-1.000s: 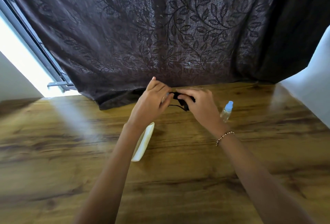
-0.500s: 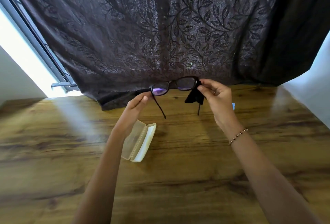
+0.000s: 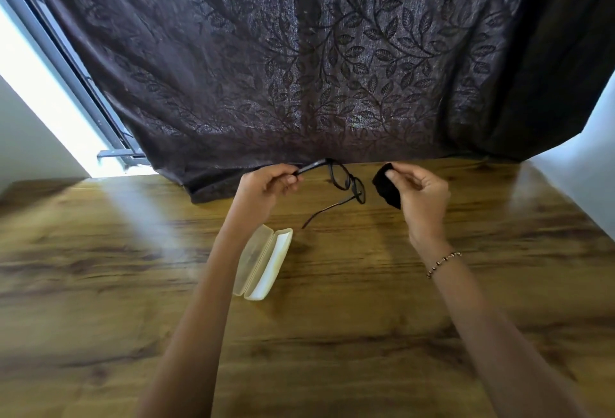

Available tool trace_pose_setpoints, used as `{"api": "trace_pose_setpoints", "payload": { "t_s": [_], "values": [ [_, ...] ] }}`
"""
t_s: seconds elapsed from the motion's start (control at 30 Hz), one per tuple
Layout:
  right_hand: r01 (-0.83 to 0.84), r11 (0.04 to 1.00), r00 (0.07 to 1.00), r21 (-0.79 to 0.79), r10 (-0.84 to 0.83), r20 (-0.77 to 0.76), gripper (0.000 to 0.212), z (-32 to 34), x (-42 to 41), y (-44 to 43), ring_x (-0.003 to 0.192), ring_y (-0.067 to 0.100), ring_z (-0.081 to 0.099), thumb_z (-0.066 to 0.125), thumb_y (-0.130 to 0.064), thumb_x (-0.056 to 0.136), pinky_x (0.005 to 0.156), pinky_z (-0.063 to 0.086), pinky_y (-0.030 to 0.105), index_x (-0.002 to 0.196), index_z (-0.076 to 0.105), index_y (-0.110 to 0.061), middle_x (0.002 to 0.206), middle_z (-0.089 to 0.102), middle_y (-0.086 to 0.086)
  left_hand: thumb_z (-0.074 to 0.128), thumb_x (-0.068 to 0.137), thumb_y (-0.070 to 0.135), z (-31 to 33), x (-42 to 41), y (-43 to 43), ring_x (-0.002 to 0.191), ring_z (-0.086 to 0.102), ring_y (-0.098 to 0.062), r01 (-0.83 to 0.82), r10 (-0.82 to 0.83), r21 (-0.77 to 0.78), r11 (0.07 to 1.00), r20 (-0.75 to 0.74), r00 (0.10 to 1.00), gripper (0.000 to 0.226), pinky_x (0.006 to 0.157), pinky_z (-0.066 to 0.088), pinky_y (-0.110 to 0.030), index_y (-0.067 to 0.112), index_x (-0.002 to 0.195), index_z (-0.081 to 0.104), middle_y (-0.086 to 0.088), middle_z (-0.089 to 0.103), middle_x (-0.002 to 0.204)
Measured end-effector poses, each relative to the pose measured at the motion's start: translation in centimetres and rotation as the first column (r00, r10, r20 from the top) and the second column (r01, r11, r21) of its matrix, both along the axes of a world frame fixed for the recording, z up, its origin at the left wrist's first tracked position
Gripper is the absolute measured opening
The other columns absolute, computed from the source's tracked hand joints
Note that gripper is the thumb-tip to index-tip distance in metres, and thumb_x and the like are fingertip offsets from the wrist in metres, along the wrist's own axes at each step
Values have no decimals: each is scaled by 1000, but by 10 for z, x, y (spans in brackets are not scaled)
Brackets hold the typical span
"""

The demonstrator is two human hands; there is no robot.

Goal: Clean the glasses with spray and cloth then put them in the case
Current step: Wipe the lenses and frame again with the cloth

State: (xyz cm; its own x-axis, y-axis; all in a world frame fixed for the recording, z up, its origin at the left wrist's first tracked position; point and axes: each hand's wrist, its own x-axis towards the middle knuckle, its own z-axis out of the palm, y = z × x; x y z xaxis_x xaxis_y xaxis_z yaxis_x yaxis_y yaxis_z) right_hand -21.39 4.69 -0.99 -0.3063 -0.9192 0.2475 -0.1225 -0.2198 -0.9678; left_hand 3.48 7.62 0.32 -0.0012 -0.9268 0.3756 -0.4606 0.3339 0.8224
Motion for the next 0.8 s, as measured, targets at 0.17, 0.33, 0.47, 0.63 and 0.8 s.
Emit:
{"api": "trace_pose_setpoints", "payload": {
  "t_s": [0.17,0.33,0.47,0.63,0.8],
  "values": [
    [-145,966,965,-213,90,-246,17,23,15,10,85,-2,69,73,-15,83,76,53,15,98,75,-23,93,73,-15,56,90,3,6,-20,3,80,66,-8,-121,150,-106,987,328,933,21,80,51,-21,7,104,71,-2,72,89],
    [-350,873,758,-338,52,-650,18,35,28,15,86,6,68,74,-4,80,83,49,14,97,77,-8,92,75,1,55,88,4,17,-39,8,81,65,-22,-103,172,-182,978,425,889,20,72,54,-40,9,100,70,-5,70,87],
    [-386,905,592,-176,97,-800,20,35,27,16,98,17,67,68,-11,87,83,54,35,106,75,-11,104,74,3,55,91,10,22,-45,9,84,63,-26,-102,180,-184,978,474,862,18,71,53,-43,9,102,70,-7,69,91],
    [-419,893,515,-167,82,-853,15,34,25,17,93,22,62,62,-9,91,73,52,40,102,72,-12,97,71,3,52,94,18,30,-44,13,73,62,-16,12,9,-42,999,477,879,19,74,51,-39,11,91,70,1,68,81],
    [-341,919,747,-197,137,-651,16,31,18,15,84,4,63,66,-2,85,79,44,9,94,75,-11,89,73,-2,44,99,23,43,-2,8,83,69,-16,90,-83,175,980,-48,995,25,82,55,-26,13,101,67,-4,72,90]
  ]
}}
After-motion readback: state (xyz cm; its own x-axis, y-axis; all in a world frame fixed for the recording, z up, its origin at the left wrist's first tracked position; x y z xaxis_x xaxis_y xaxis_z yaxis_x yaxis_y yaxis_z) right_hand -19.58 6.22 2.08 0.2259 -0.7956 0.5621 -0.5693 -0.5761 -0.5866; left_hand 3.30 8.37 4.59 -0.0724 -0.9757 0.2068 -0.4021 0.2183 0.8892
